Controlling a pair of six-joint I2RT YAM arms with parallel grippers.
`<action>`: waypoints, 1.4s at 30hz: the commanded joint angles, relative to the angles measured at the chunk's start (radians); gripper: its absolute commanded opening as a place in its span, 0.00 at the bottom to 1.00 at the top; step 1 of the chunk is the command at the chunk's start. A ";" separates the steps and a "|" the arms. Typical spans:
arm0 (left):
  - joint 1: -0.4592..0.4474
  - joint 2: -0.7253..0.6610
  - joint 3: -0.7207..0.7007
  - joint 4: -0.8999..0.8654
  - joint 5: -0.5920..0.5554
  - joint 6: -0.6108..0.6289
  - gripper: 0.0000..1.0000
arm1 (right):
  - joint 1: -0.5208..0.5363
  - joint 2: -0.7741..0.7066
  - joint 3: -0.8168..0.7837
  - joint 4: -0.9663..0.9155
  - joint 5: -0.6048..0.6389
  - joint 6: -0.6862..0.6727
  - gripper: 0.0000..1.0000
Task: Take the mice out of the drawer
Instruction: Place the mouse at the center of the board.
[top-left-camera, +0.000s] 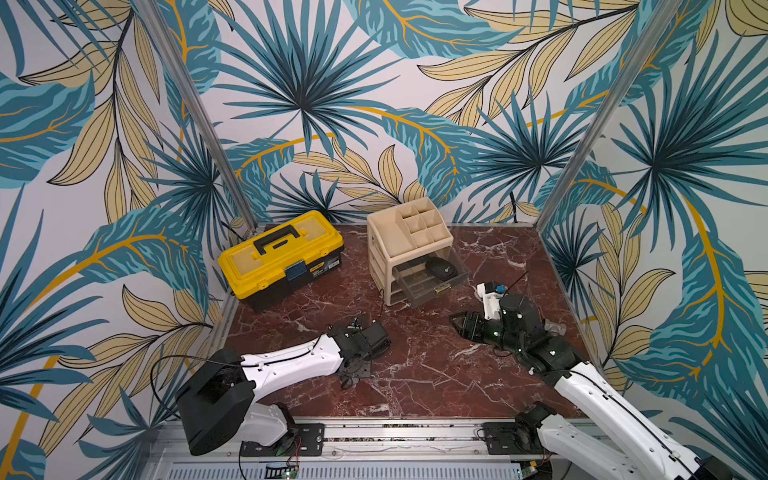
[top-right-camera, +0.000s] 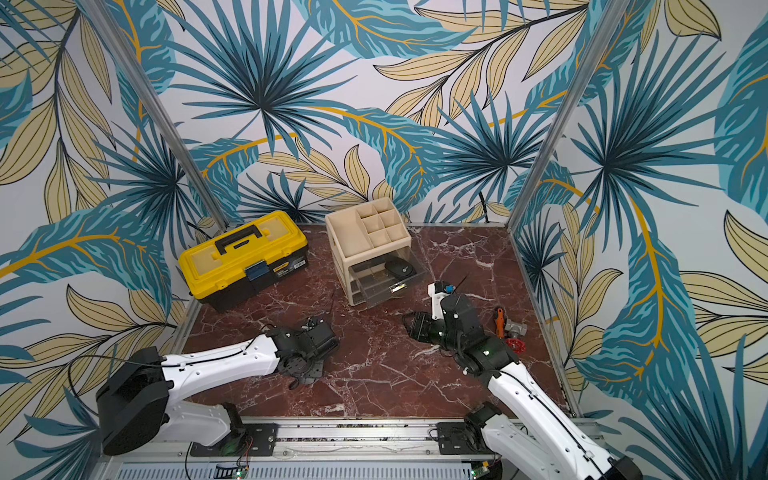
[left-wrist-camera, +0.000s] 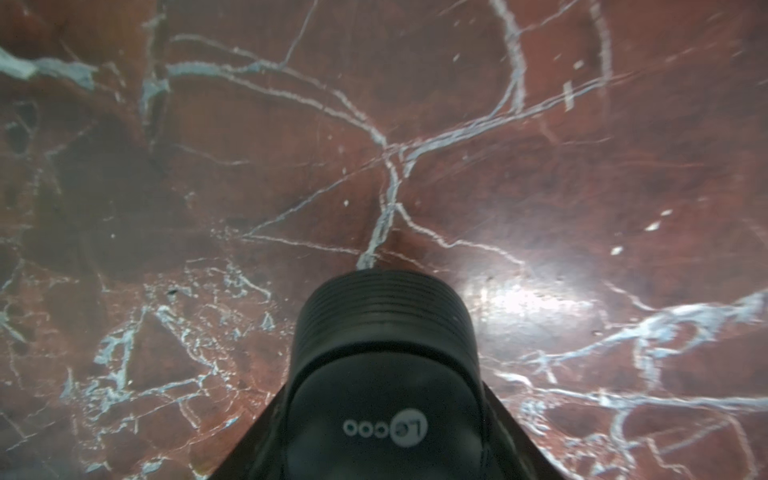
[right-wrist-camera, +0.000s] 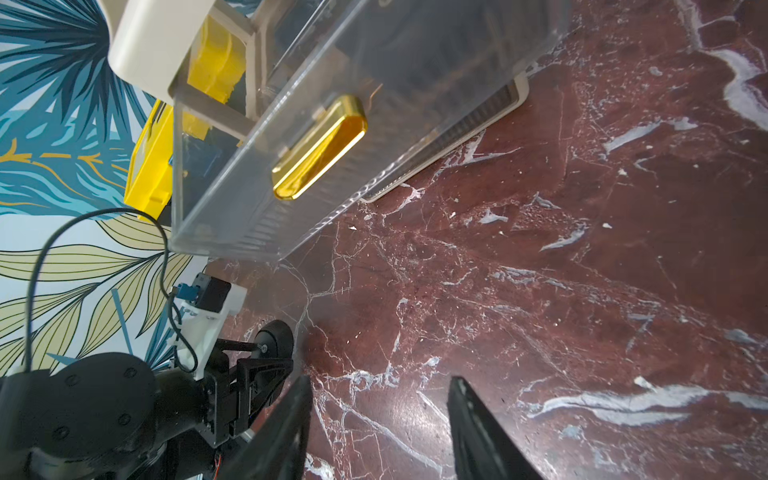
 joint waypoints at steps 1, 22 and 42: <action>-0.002 -0.016 -0.037 0.005 -0.039 -0.018 0.55 | -0.002 -0.005 -0.003 -0.016 -0.012 -0.025 0.55; 0.059 -0.009 -0.112 0.042 -0.042 0.064 0.67 | -0.003 -0.018 -0.029 -0.004 -0.009 -0.007 0.55; 0.021 -0.076 0.239 -0.145 -0.024 0.180 0.85 | -0.002 -0.063 -0.027 0.009 -0.010 -0.010 0.57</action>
